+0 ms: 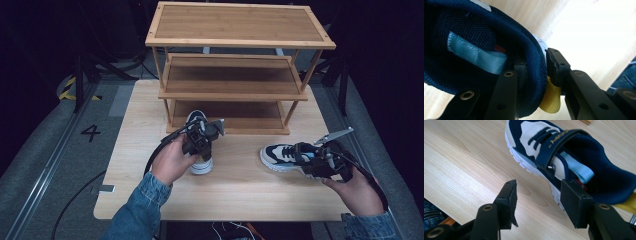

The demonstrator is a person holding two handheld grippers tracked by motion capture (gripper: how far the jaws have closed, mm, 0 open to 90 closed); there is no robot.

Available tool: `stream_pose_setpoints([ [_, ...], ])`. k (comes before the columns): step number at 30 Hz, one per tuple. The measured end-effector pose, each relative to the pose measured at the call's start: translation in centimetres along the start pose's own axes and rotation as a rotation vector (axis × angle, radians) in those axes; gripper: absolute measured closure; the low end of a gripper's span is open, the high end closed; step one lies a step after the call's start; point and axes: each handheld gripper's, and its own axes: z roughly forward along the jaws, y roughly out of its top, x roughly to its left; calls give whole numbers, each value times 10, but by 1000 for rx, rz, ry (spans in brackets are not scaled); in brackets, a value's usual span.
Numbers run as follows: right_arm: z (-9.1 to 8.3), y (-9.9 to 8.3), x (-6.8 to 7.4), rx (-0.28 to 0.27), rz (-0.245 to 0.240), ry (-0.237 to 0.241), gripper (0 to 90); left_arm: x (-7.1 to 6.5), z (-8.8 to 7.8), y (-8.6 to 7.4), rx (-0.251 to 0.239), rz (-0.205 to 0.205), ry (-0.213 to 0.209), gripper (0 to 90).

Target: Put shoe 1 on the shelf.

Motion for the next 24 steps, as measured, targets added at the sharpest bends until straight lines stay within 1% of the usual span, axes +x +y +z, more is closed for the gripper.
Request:
stream_pose_setpoints([
  [2,-2,-4,-1,-4,9,-5,476,3,0,7,0,11,6,720],
  [3,-2,-5,-1,-2,10,-8,476,4,0,11,-6,20,11,720],
  [9,-7,-14,-3,-7,32,-16,475,12,3,34,-6,72,37,716],
  [10,-7,-14,-3,-8,25,-19,476,14,4,40,-10,78,34,716],
  [12,-8,-15,-2,-6,29,-20,476,17,6,47,-23,91,30,713],
  [13,-8,-15,-2,-6,29,-20,476,17,6,47,-23,91,30,710],
  [14,-7,-16,-2,-4,32,-18,476,19,8,52,-35,107,30,709],
  [15,-7,-16,-2,-4,32,-18,476,19,8,52,-35,107,30,709],
  [18,-7,-17,-3,-4,34,-17,477,25,14,60,-51,116,30,709],
  [21,-7,-16,-3,-7,29,-17,477,27,20,66,-45,123,32,709],
  [24,-6,-14,-2,-8,23,-13,477,30,26,71,-54,126,17,708],
])
